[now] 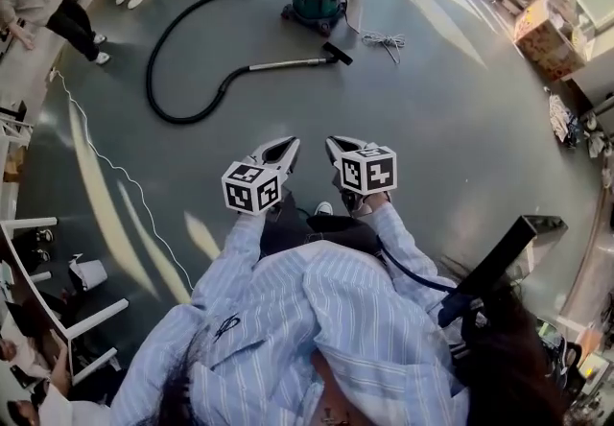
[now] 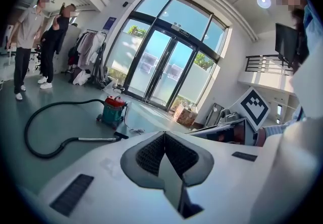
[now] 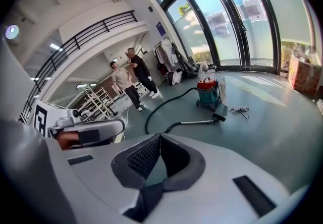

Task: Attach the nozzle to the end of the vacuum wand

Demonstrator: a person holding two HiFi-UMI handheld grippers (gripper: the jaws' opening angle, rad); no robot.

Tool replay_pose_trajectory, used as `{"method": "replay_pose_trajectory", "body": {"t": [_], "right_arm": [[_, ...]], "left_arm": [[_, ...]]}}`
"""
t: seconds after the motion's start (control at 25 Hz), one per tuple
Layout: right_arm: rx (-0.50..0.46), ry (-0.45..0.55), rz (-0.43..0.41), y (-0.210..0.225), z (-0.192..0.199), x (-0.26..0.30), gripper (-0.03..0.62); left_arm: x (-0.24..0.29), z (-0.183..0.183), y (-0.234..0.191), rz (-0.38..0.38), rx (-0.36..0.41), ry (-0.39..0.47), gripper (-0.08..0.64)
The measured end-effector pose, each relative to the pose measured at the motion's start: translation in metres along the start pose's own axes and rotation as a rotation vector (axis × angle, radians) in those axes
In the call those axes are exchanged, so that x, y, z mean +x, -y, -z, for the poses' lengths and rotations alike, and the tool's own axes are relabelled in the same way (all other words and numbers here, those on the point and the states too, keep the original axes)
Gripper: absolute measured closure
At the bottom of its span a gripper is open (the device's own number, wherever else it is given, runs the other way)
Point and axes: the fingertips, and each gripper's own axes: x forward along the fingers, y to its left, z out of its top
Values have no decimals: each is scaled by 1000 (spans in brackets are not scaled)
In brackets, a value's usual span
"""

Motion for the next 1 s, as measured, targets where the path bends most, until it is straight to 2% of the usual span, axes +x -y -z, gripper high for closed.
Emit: {"method": "replay_pose_trajectory", "body": {"t": [0.4,1.0], "right_arm": [[-40,-4,-17,-11,6,-5,586],[-64,2,9,-1,0,-15,586]], "left_arm": [[-2,12,11,7,-1,-2,555],[7,2,14,25,-25,23,555]]}}
